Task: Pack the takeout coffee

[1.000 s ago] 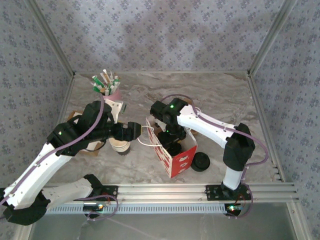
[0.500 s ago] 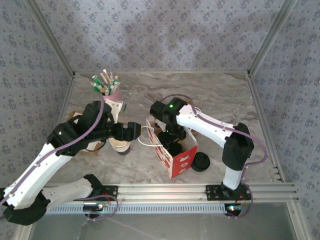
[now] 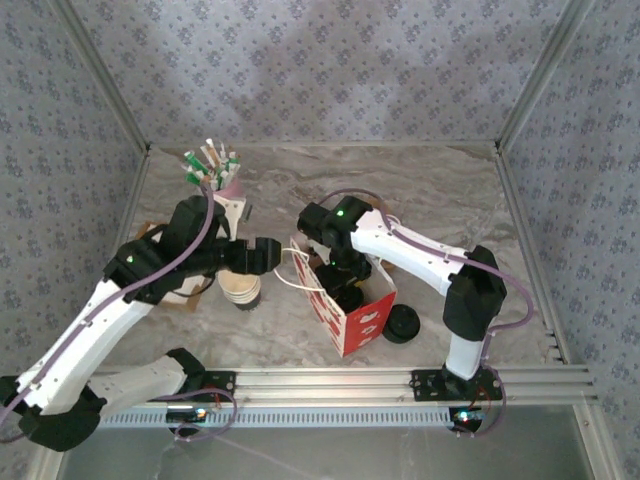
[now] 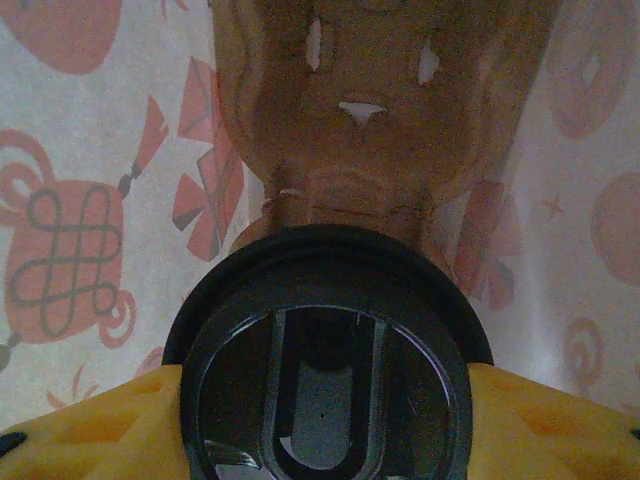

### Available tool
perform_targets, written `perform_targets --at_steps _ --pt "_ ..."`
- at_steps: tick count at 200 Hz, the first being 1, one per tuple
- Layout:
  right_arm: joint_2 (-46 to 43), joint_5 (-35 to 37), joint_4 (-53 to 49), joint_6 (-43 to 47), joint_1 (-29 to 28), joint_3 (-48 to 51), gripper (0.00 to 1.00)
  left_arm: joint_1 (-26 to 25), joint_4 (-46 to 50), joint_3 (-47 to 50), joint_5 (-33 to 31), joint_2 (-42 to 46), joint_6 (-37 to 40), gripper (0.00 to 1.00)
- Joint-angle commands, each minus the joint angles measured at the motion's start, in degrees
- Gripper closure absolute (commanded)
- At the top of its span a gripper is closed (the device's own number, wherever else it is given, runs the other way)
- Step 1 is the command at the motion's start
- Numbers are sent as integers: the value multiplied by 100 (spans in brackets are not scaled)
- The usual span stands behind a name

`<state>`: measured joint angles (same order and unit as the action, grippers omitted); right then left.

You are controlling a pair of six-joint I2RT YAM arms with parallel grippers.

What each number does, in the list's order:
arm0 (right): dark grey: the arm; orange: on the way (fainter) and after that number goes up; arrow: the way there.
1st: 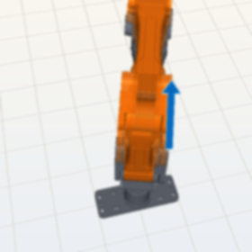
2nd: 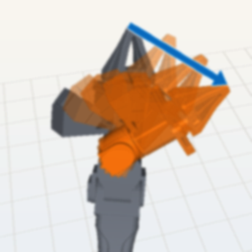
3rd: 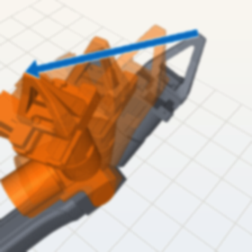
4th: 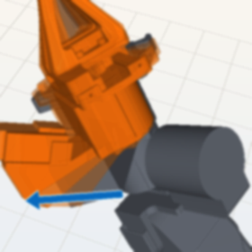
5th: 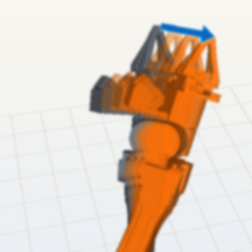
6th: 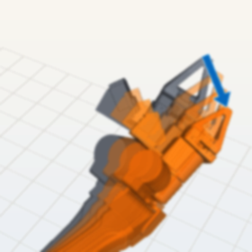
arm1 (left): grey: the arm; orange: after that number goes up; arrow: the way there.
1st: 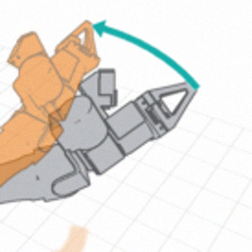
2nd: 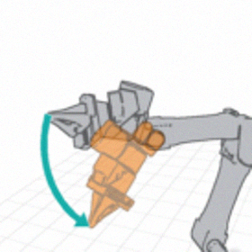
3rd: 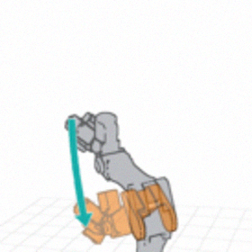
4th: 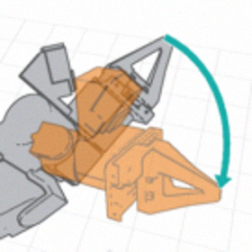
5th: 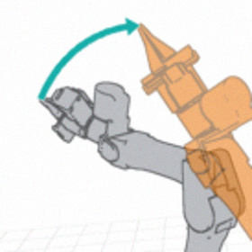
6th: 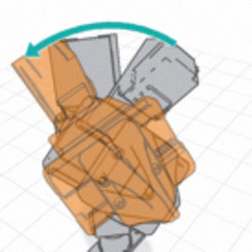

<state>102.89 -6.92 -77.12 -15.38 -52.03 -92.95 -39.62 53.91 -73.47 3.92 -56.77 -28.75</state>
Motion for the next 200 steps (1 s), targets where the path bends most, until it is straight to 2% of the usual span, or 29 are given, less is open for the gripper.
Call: perform_targets --at_steps 1,14,55,200 --pt "-106 128 -234 35 -61 4 39 430 -570 214 885 -119 19 16" --pt "-137 120 -225 26 -67 43 39 546 -727 275 1132 -212 2 23" --pt "-163 42 -181 8 -59 165 39 581 -955 301 1419 -302 -93 31" --pt "-466 129 132 17 -92 456 39 590 -863 351 1235 -89 -148 32"
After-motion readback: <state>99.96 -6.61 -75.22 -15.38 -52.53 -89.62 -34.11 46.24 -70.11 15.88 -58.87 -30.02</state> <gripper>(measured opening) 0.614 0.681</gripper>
